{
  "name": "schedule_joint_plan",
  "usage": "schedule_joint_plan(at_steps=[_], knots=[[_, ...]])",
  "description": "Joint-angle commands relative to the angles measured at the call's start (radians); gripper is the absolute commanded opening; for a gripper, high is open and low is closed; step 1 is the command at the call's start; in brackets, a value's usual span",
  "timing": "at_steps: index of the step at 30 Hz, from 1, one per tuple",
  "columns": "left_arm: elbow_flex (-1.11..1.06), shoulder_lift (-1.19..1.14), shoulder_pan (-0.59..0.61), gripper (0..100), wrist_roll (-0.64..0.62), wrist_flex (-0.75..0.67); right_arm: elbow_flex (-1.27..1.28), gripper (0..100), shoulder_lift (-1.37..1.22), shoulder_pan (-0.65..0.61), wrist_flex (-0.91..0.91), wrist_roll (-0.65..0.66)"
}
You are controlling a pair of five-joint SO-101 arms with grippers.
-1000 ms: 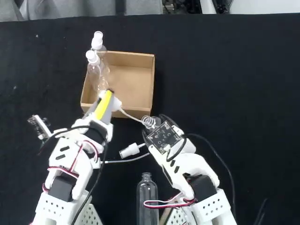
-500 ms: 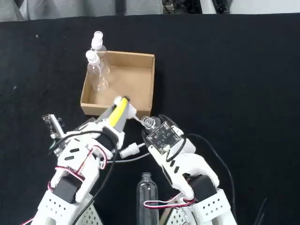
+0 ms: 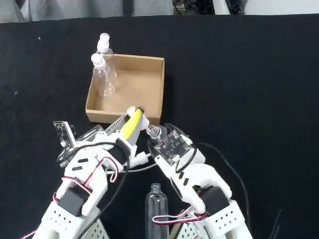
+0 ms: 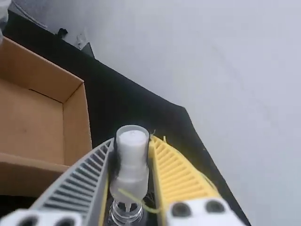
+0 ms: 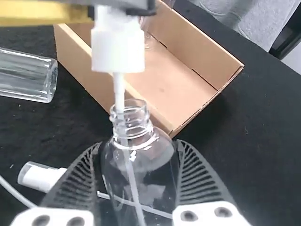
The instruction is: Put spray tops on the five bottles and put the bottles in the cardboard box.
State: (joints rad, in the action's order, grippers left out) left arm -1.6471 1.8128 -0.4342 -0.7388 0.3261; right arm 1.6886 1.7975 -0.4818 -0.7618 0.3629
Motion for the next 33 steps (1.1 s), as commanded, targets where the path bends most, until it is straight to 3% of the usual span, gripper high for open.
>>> schedule_joint_plan(at_steps=[1,8,14,19,25,33], knots=[[0.041,0.008,-0.019,3,0.064,-0.012,-0.028,2.5,0.097,-0.031,0.026,-0.006],[0.051,0.006,-0.019,4,0.098,-0.008,-0.027,2.5,0.097,-0.038,0.029,-0.014],[0.114,0.008,-0.019,19,0.081,0.135,-0.021,2.5,0.097,-0.041,0.029,-0.014],[0.205,0.008,-0.018,19,0.008,0.255,-0.021,2.5,0.097,-0.041,0.031,-0.014],[0.216,0.011,-0.008,19,-0.025,0.253,-0.024,2.5,0.097,-0.035,0.031,-0.023],[0.237,0.011,0.027,19,-0.035,0.253,-0.048,2.5,0.097,0.029,0.031,-0.133]])
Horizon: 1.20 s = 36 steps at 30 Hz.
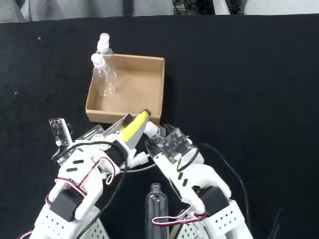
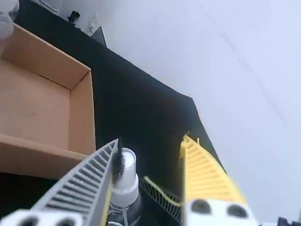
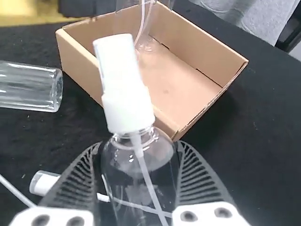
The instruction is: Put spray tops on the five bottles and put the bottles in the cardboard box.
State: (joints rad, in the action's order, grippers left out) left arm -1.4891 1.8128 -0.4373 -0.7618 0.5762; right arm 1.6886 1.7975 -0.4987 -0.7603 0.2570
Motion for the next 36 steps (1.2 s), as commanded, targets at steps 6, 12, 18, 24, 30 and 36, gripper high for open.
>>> schedule_joint_plan(at_steps=[6,12,18,24,30,36], knots=[[0.081,0.012,0.102,19,-0.012,0.003,-0.058,2.7,0.097,0.055,0.031,-0.028],[0.081,0.012,0.16,19,-0.012,0.003,-0.081,2.6,0.097,0.06,0.029,-0.028],[0.065,0.012,0.234,19,-0.005,0.006,-0.119,2.7,0.097,0.06,0.021,-0.028],[0.012,0.012,0.24,19,0.083,0.002,-0.153,2.8,0.097,0.055,0.021,-0.164],[-0.002,0.012,0.236,19,0.095,0.002,-0.162,2.9,0.097,0.054,0.025,-0.279],[-0.053,0.011,0.234,19,0.095,-0.037,-0.162,2.9,0.097,0.044,0.029,-0.281]])
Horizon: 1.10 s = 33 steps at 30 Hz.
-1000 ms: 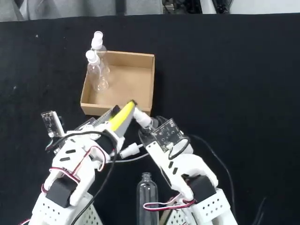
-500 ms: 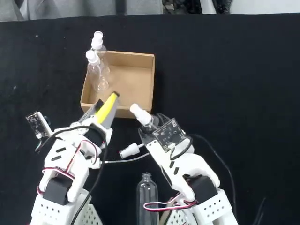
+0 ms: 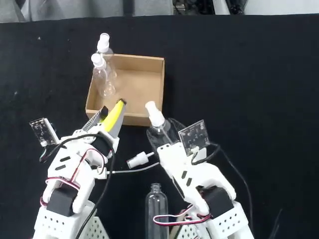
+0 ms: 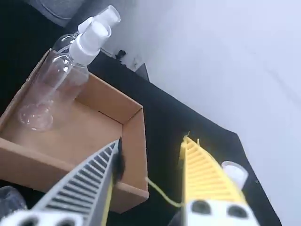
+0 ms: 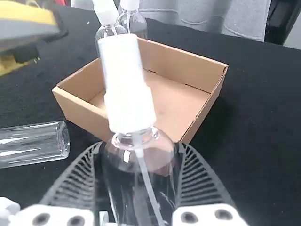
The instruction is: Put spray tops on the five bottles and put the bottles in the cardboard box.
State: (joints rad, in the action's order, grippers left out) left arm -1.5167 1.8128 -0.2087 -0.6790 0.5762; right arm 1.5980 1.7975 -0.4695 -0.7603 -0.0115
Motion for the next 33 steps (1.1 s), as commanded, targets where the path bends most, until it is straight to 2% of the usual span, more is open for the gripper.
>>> schedule_joint_plan(at_steps=[1,6,10,15,20,33], knots=[[-0.051,0.011,0.005,19,0.015,-0.077,-0.071,2.9,0.097,-0.003,0.029,-0.012],[-0.188,0.003,0.005,19,0.118,-0.295,-0.064,2.9,0.097,-0.103,0.029,-0.012],[-0.183,0.009,-0.016,19,0.13,-0.269,-0.05,2.9,0.097,-0.12,0.029,-0.005],[-0.183,0.009,-0.136,19,0.144,-0.209,-0.038,2.9,0.097,-0.153,0.029,-0.005],[-0.183,0.009,-0.242,19,0.222,-0.153,-0.016,2.9,0.097,-0.169,0.021,-0.003],[-0.183,0.009,-0.255,19,0.244,-0.147,-0.007,2.6,0.097,-0.166,0.02,-0.003]])
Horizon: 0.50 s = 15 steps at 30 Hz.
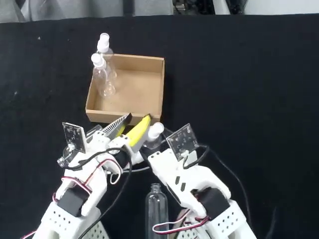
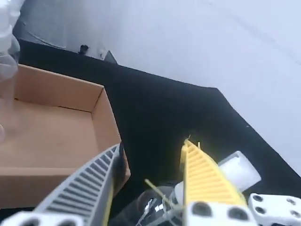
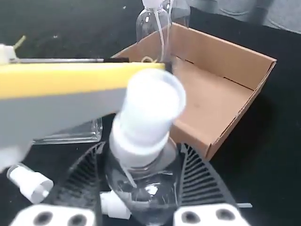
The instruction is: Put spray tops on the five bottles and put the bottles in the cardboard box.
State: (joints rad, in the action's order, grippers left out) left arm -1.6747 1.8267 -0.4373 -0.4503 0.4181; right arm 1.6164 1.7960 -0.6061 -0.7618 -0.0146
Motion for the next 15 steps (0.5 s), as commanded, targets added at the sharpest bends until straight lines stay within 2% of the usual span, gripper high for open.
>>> schedule_joint_plan(at_steps=[1,10,15], knots=[[-0.025,-0.003,-0.024,19,0.012,0.011,-0.025,2.6,0.099,-0.023,0.021,0.0],[-0.025,-0.003,-0.021,19,0.011,0.005,-0.048,2.6,0.099,0.028,-0.015,-0.003],[-0.012,-0.003,-0.021,19,0.011,0.011,-0.059,2.6,0.099,0.103,-0.032,-0.008]])
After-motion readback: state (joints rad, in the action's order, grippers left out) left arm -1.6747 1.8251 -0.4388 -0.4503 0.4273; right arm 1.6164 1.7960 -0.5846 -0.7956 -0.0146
